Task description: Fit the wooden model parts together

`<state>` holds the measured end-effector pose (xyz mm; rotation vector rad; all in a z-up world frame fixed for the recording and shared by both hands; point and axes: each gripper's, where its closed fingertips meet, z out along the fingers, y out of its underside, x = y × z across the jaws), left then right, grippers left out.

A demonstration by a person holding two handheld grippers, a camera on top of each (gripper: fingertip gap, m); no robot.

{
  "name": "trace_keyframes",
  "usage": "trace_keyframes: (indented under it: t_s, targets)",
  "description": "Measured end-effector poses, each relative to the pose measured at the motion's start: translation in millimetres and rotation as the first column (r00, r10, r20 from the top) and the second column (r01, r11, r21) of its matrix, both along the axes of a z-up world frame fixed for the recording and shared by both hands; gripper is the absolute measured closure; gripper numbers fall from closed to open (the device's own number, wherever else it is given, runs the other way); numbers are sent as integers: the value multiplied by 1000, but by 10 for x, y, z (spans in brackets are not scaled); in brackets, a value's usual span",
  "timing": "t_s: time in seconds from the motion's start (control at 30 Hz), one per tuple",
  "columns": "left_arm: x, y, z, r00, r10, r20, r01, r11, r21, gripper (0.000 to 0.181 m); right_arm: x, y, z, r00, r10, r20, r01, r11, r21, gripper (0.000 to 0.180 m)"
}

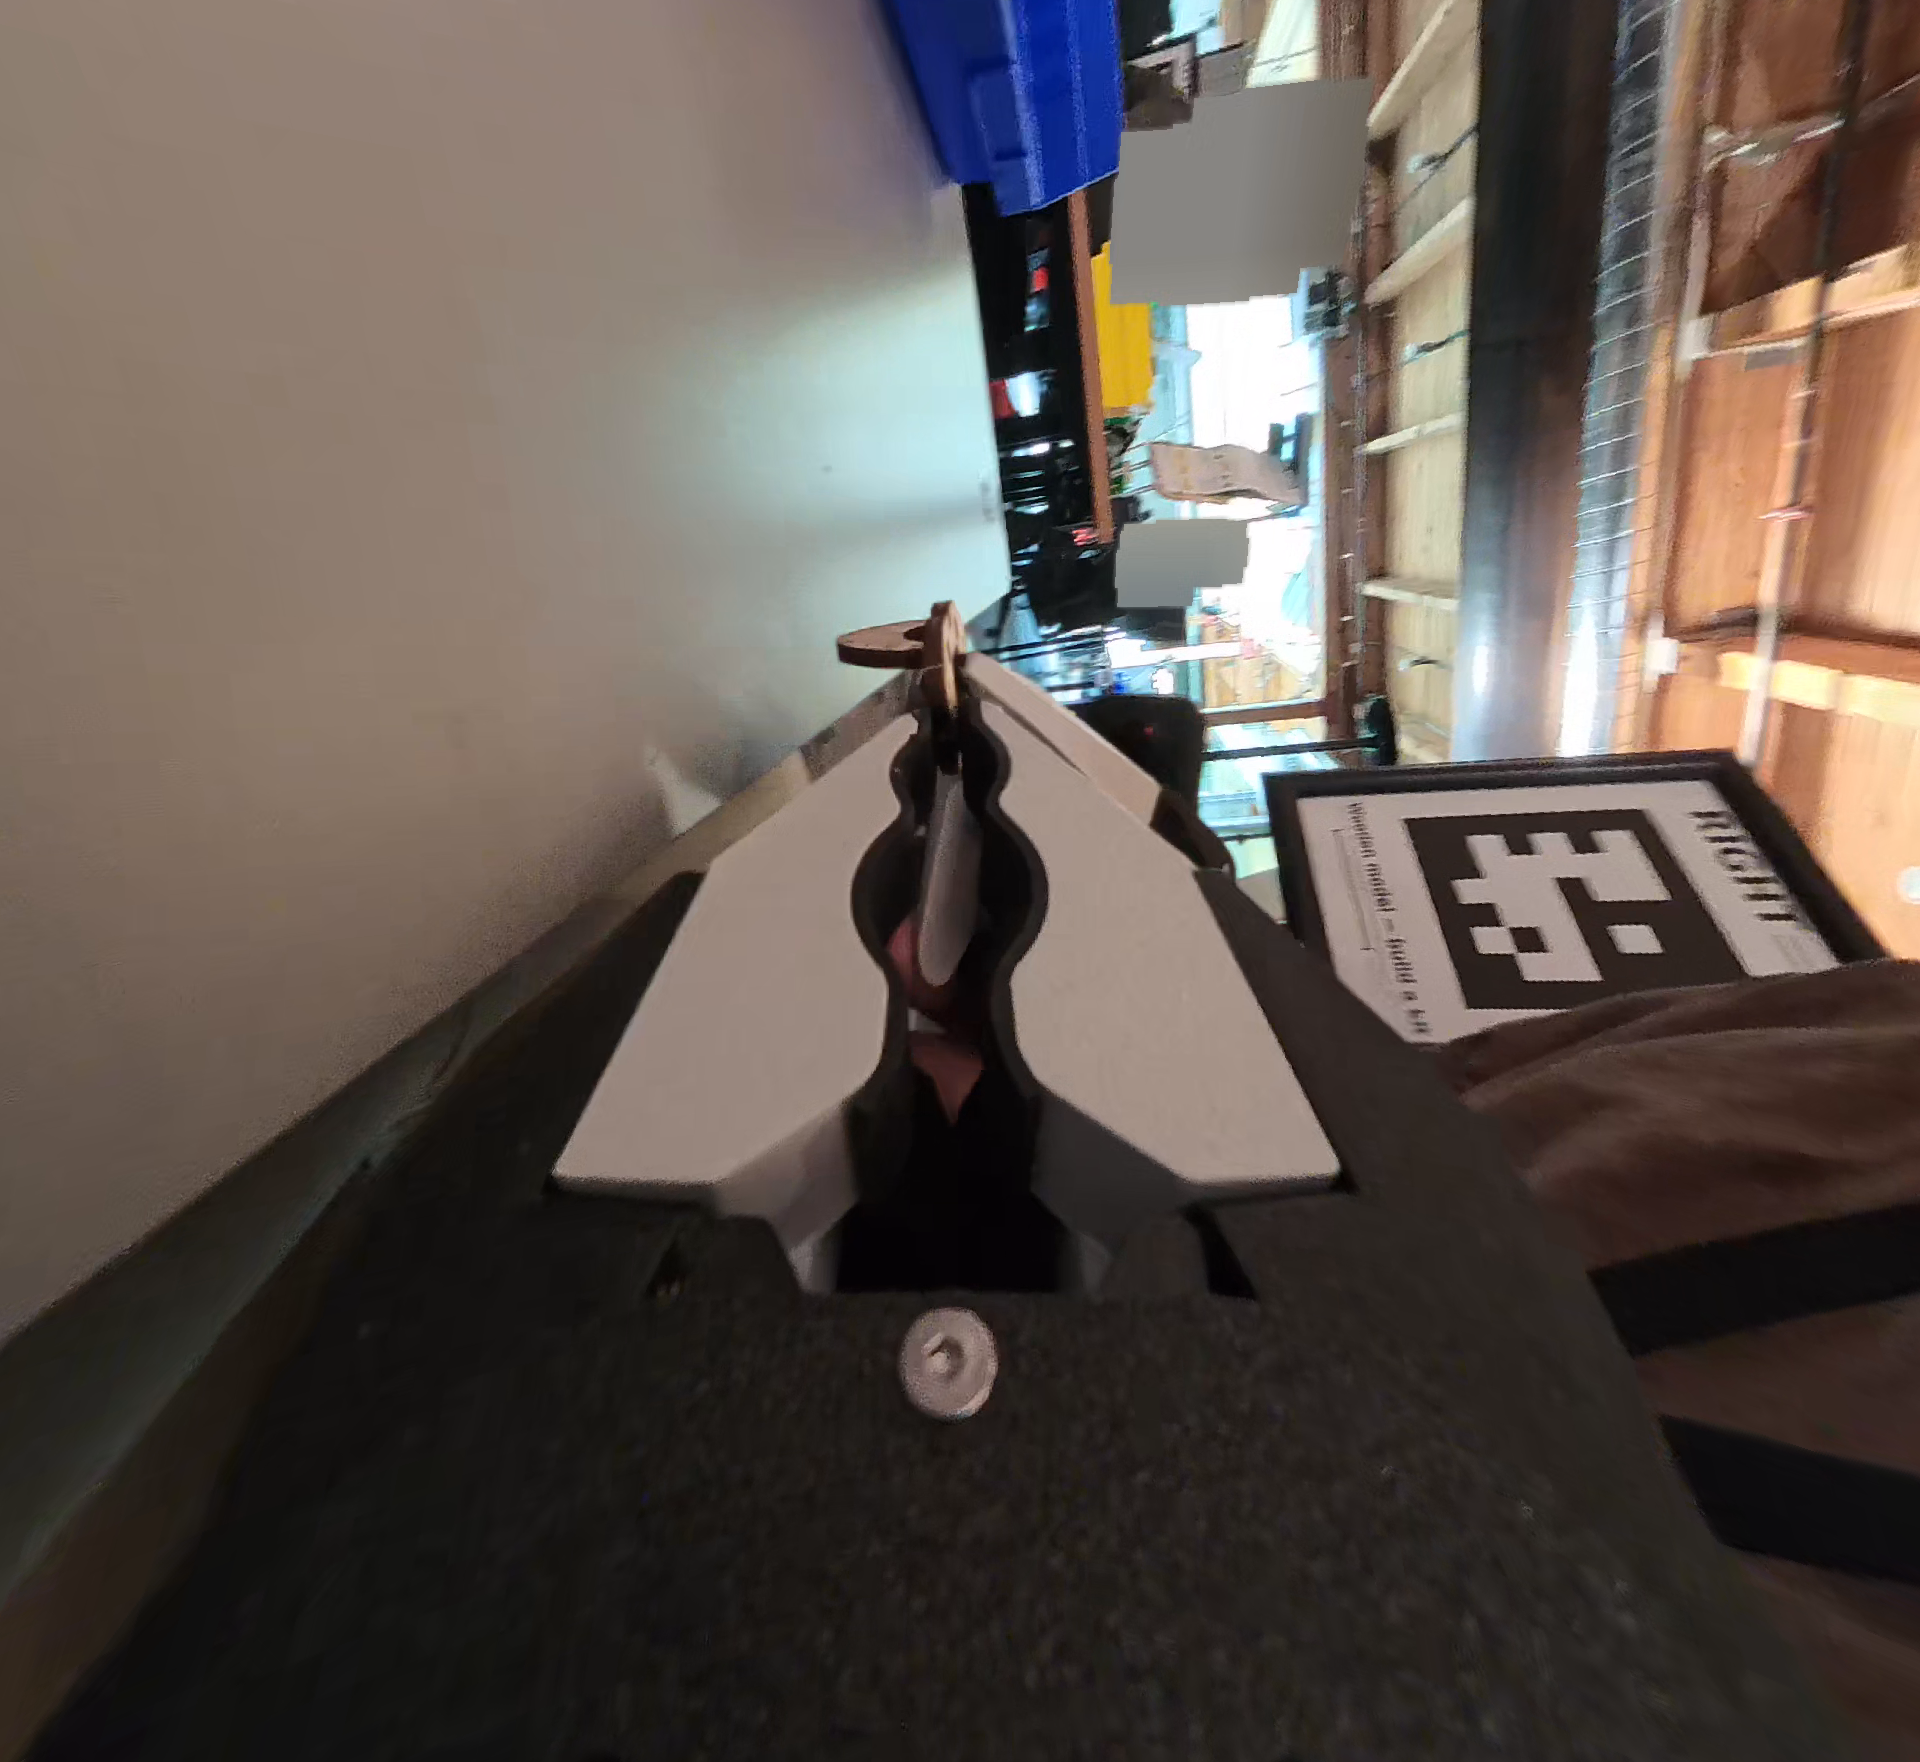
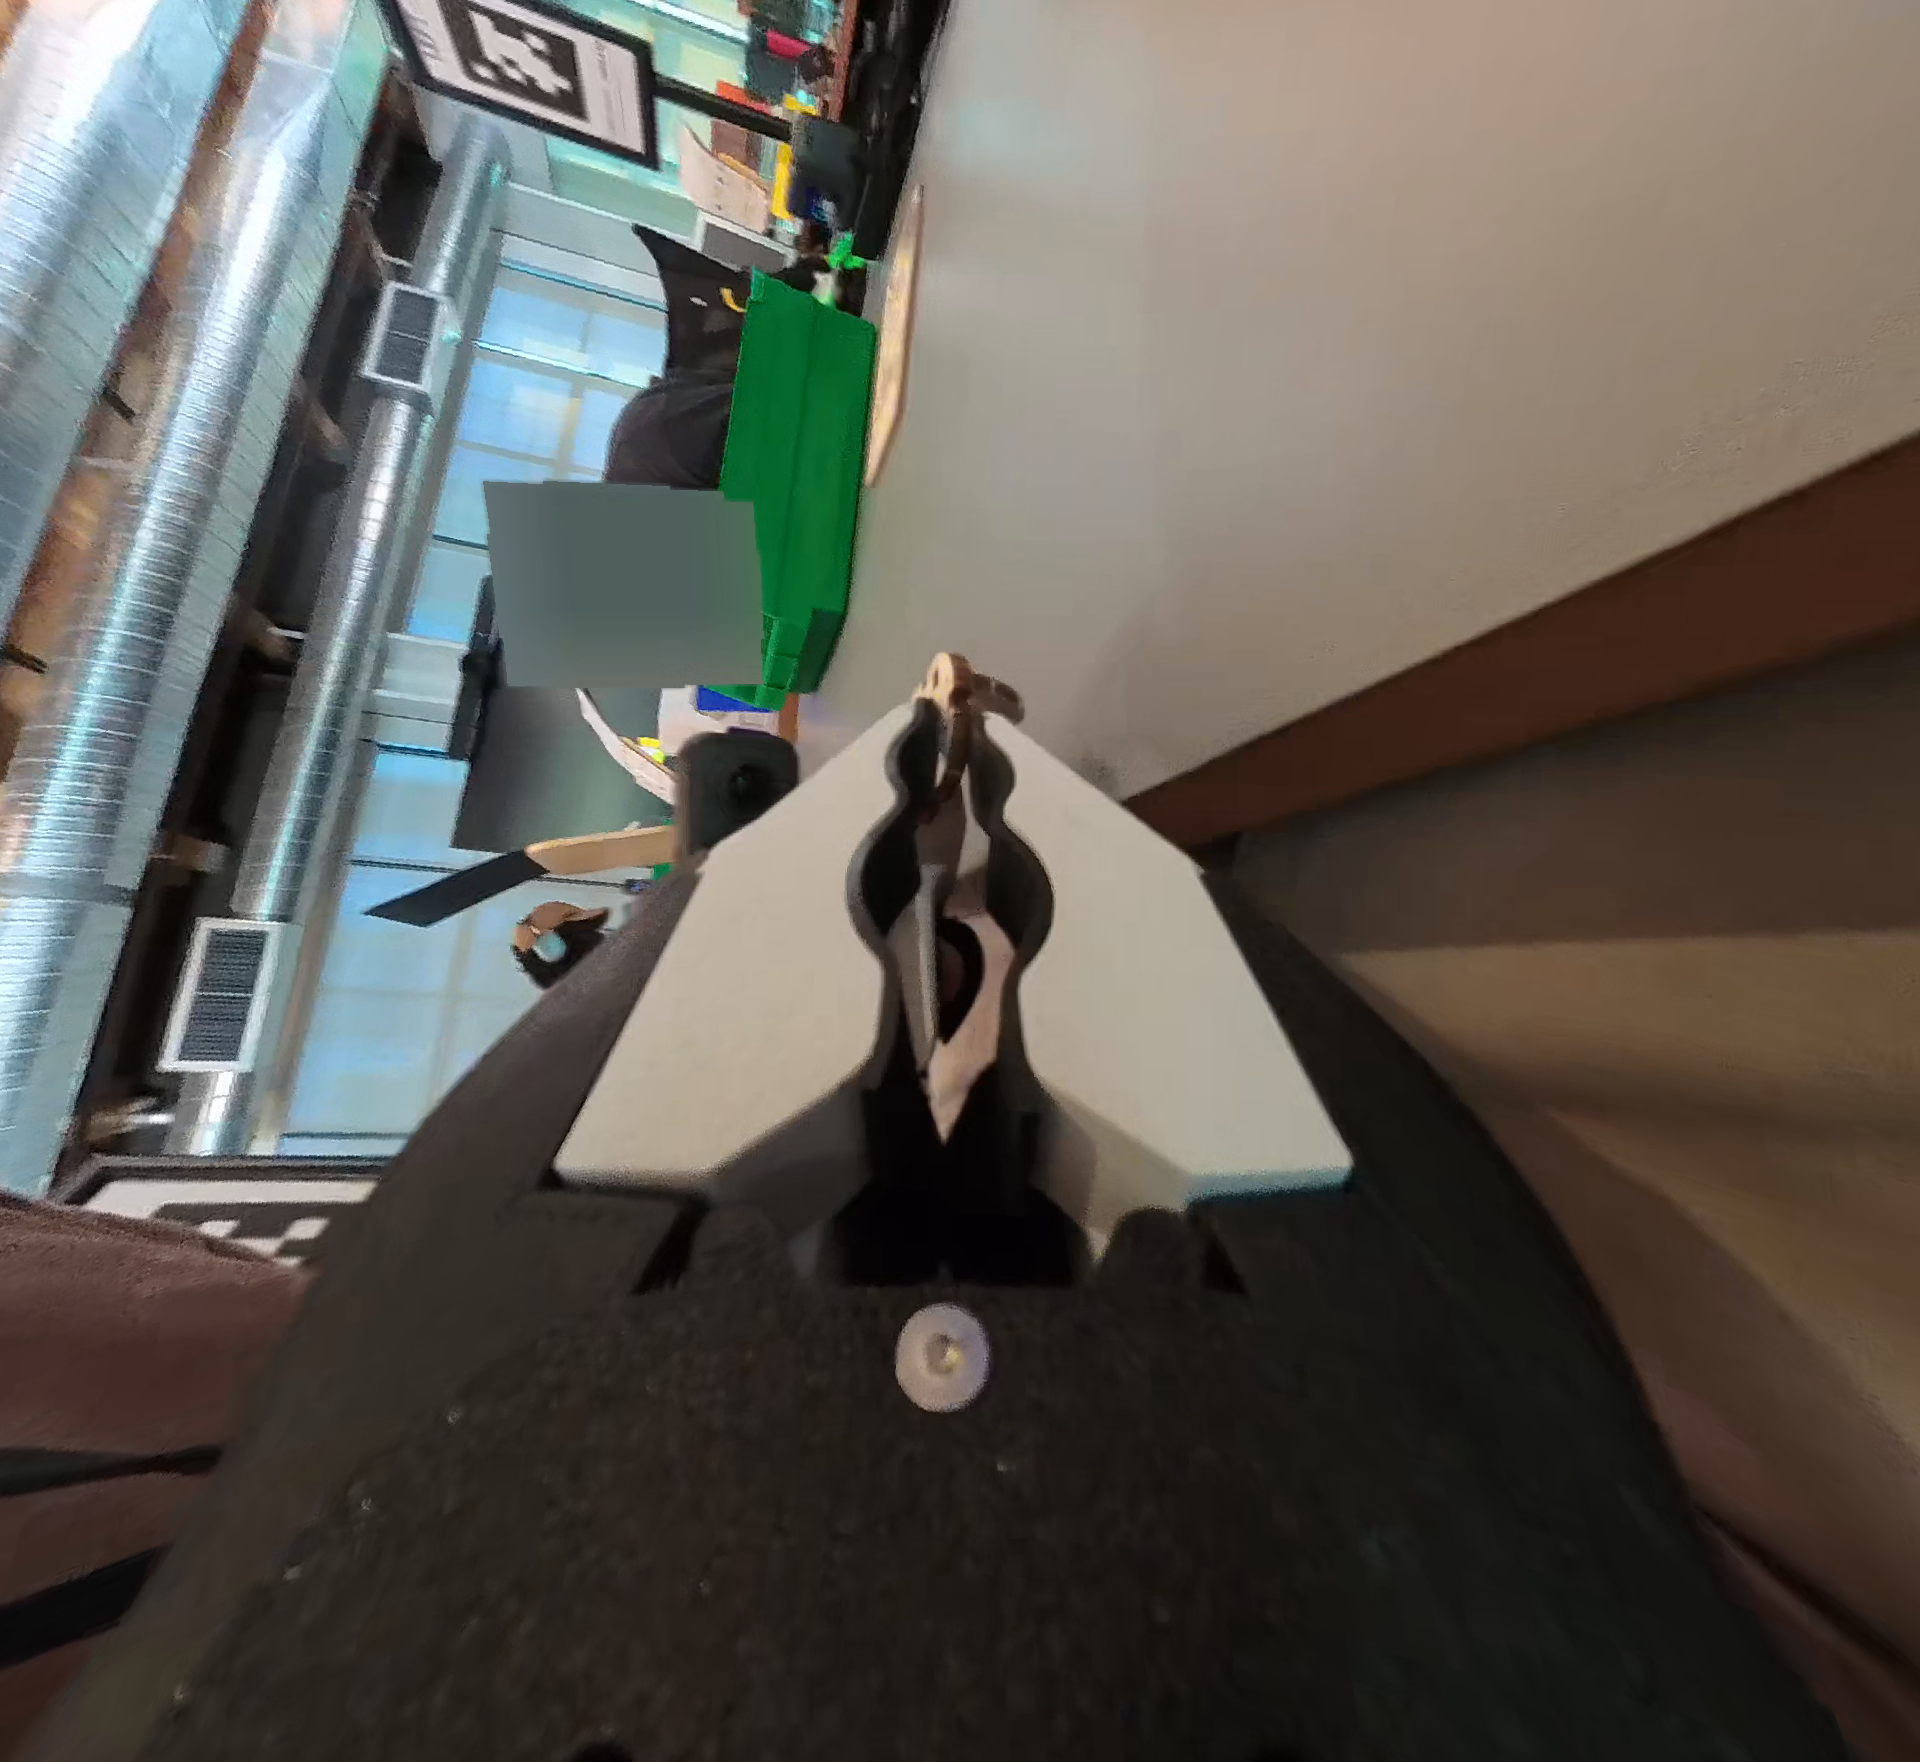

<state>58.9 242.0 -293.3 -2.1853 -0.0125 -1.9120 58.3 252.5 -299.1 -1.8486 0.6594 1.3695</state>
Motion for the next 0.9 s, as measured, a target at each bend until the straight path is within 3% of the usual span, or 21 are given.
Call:
trace_keyframes:
  t_s: [0.1, 0.17, 0.27, 0.3, 0.37, 0.43, 0.5, 0.53, 0.63, 0.7, 0.83, 0.9]
  targets:
    - [-25, -29, -153, 1000, 20, 16, -19, 996, -87, 180, -27, -42, -142, 997, -3, -75, -1, 998, -55, 176]
    - [-34, -27, -62, 999, 24, 46, -21, 997, -72, 179, -34, -21, -31, 1000, 13, -10, -13, 1000, -10, 176]
    - [-61, -27, -166, 1000, 4, -26, -5, 999, -48, 179, -63, -34, -154, 999, 7, -53, -10, 999, -47, 175]
    - [-60, -26, -157, 1000, 22, 20, -20, 995, -97, 181, -62, -43, -149, 997, 2, -73, -6, 999, -53, 176]
    - [-59, -40, -99, 1000, 25, 16, -23, 997, -79, 179, -59, -33, -61, 1000, 24, 11, -24, 1000, -21, 176]
    - [-81, -32, -77, 1000, 17, -19, -18, 998, -59, 179, -88, -42, -80, 1000, 26, -13, -27, 999, -27, 175]
    - [-103, -48, -165, 999, 26, -20, -28, 995, -97, 179, -108, -64, -145, 997, 17, -75, -21, 998, -51, 176]
    - [-107, -54, -124, 999, 41, 4, -40, 989, -142, 180, -111, -65, -94, 999, 34, -32, -35, 999, -37, 176]
    - [-119, -33, -78, 997, 26, -70, -28, 999, -33, 179, -124, -49, -86, 999, 32, -14, -32, 999, -25, 175]
    - [-116, -44, -160, 999, 51, -10, -52, 990, -134, 181, -124, -78, -153, 995, 23, -98, -28, 998, -53, 175]
    - [-131, -38, -76, 996, 36, -78, -38, 999, -22, 179, -144, -63, -84, 998, 47, -30, -48, 999, -19, 176]
    - [-144, -59, -176, 997, 47, -53, -51, 996, -69, 180, -155, -91, -153, 993, 34, -111, -40, 998, -50, 176]
